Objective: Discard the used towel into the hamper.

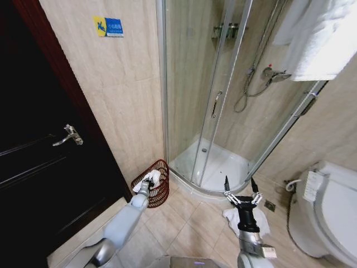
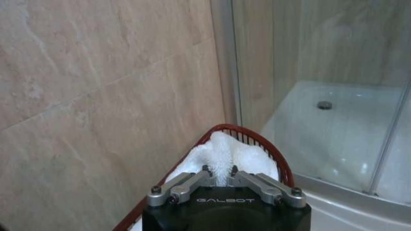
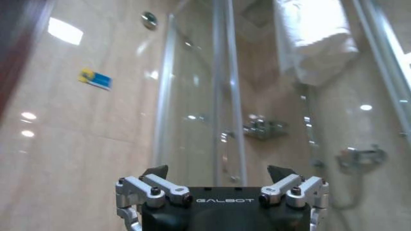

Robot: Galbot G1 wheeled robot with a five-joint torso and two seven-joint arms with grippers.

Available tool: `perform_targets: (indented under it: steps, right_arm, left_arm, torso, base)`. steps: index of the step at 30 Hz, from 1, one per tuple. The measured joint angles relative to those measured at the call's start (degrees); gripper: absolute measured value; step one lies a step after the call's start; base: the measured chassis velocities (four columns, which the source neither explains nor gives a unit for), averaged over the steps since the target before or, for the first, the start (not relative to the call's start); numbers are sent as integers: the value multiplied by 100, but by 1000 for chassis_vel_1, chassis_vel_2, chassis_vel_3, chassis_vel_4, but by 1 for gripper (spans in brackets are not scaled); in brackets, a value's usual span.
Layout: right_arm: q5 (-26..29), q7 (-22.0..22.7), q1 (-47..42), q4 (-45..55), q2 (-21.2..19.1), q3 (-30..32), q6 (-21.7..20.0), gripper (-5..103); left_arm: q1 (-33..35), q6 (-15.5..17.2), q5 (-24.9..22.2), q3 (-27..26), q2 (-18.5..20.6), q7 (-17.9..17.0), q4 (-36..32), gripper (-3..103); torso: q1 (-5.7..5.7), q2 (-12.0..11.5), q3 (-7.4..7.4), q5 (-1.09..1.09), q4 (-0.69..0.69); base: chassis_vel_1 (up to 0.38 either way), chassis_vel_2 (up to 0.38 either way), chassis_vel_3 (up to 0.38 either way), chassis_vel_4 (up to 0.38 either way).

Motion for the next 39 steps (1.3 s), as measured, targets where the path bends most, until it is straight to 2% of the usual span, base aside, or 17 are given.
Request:
perform_targets:
  steps: [12, 17, 19, 20, 21, 23, 24, 27, 28, 30, 31, 35, 36, 38, 39]
  right_arm:
    - [44, -301, -12, 2, -7, 46, 140, 100]
    - [-58, -189, -12, -28, 19, 26, 272, 100]
    - [-110, -113, -1, -42, 31, 28, 334, 100]
    - [-118, -97, 1, -45, 32, 28, 351, 100]
    - [-118, -97, 1, -45, 32, 28, 351, 100]
    - [-141, -78, -1, -60, 39, 29, 378, 100]
    - [-141, -78, -1, -60, 39, 29, 378, 100]
    - [-173, -21, 27, -121, 55, 51, 437, 100]
    - [-173, -21, 27, -121, 55, 51, 437, 100]
    - [-172, -7, 23, -122, 51, 66, 444, 100]
    - [-172, -7, 23, -122, 51, 66, 444, 100]
    - [-189, 46, -6, -103, 53, 69, 460, 100]
    - [-189, 46, -6, -103, 53, 69, 460, 100]
    - [-330, 213, -15, -99, 55, 75, 463, 100]
    - [-330, 213, -15, -99, 55, 75, 463, 100]
  left_arm:
    - [-163, -184, 3, 28, -54, 32, 145, 4]
    - [-193, -165, 9, 49, -69, -37, 149, 4]
    - [-192, -57, 16, 59, -75, -99, 126, 5]
    - [-181, -13, 25, 61, -68, -108, 104, 10]
    - [-181, -13, 25, 61, -68, -108, 104, 10]
    - [-112, 131, 110, 62, -40, -135, 19, 20]
    - [-112, 131, 110, 62, -40, -135, 19, 20]
    - [-36, 175, 159, 26, -26, -204, -28, 36]
    - [-36, 175, 159, 26, -26, -204, -28, 36]
    - [5, 180, 159, 22, -6, -205, -73, 47]
    - [5, 180, 159, 22, -6, -205, -73, 47]
    - [66, 346, 182, -26, 3, -244, -193, 70]
    - [66, 346, 182, -26, 3, -244, -193, 70]
    - [149, 421, 326, -58, 18, -250, -295, 80]
    - [149, 421, 326, -58, 18, -250, -295, 80]
  torso:
    - [-2, 0, 0, 0, 0]
    - [0, 0, 0, 1, 0]
    - [7, -2, 2, 0, -2]
    - [9, -3, 2, 2, -1]
    - [9, -3, 2, 2, -1]
    - [4, -3, 1, 1, -1]
    - [4, -3, 1, 1, -1]
    - [-3, -1, -1, 1, 1]
    - [-3, -1, -1, 1, 1]
    - [-4, 1, -1, 0, 1]
    - [-4, 1, -1, 0, 1]
    - [-2, 1, -1, 0, 0]
    - [-2, 1, -1, 0, 0]
    - [0, 1, 0, 0, -1]
    - [0, 1, 0, 0, -1]
  base:
    - [-31, 45, 39, -37]
    - [-161, 158, 161, -166]
    - [-164, 122, 123, -138]
    - [-82, 99, 101, -117]
    - [-82, 99, 101, -117]
    - [-60, 66, 20, -10]
    - [-38, 66, 0, -15]
    - [16, -9, -19, 6]
    - [48, -27, -57, 18]
    - [69, -45, -51, 25]
    - [69, -39, -45, 33]
    - [0, 0, 0, 0]
    - [0, 0, 0, 0]
    - [0, 0, 0, 0]
    - [0, 0, 0, 0]
